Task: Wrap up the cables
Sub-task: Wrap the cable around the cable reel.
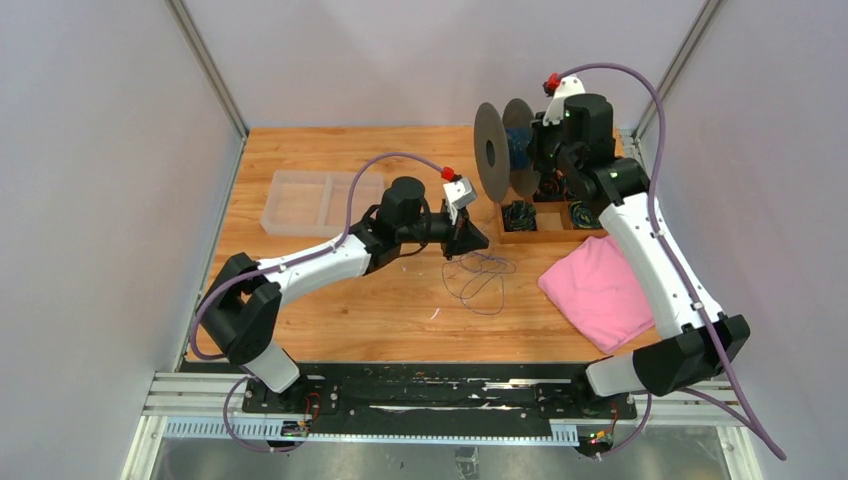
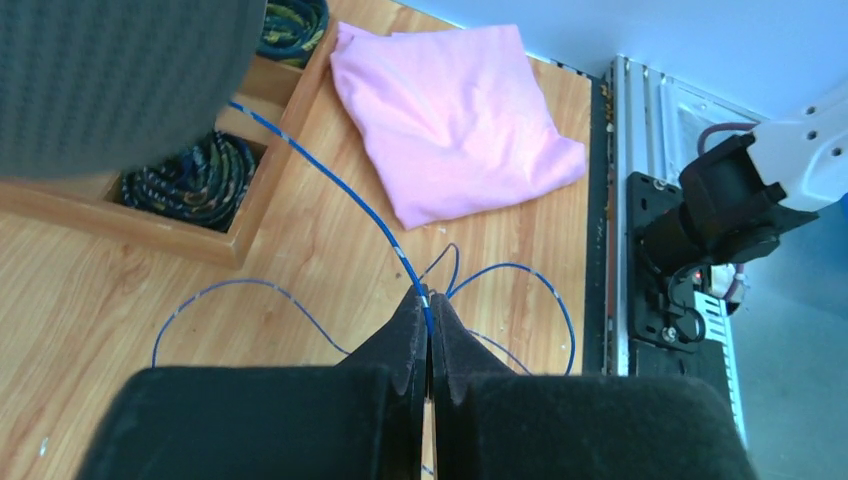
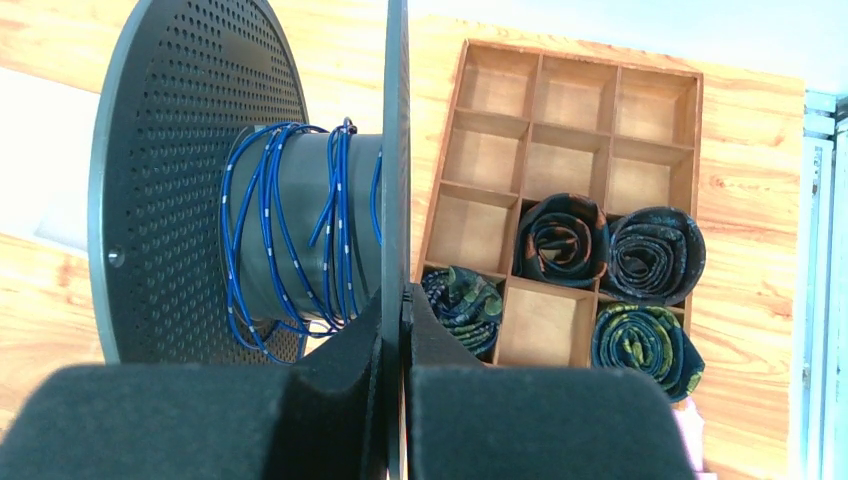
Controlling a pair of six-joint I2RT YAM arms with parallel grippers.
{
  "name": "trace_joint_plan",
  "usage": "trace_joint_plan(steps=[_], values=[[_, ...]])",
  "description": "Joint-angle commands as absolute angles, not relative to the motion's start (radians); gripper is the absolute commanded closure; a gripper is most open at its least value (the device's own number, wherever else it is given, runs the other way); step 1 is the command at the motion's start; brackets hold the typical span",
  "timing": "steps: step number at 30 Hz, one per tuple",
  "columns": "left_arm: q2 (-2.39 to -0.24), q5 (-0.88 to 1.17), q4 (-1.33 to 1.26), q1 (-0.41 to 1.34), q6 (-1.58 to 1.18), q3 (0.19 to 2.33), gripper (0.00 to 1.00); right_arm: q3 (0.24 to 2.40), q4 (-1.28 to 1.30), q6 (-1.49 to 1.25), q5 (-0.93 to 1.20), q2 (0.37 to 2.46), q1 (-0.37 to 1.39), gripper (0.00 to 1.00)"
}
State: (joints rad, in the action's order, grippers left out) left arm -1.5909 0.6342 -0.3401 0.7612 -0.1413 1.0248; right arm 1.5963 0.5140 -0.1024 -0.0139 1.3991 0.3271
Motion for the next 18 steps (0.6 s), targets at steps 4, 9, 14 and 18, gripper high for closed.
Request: trace_joint_plan(steps=[4, 9, 14, 18], values=[[-1.569, 0.715, 0.002, 0.798, -0.045, 1.243, 1.0, 1.483, 0.315, -0.008, -0.132, 1.389, 0.368, 0.99], [-1.576, 0.71, 0.168, 0.798, -0.018, 1.382, 1.0, 1.395, 0.256, 0.039, -0.166, 1.377, 0.392, 0.99], [-1.583, 0.683, 0.256, 0.798, -0.022, 1.477, 1.0, 1.316, 0.213, 0.058, -0.119, 1.35, 0.399, 0.99], [-1.607, 0.664, 0.335, 0.783, -0.025, 1.546, 1.0, 1.26, 0.192, 0.086, -0.067, 1.319, 0.405, 0.99]])
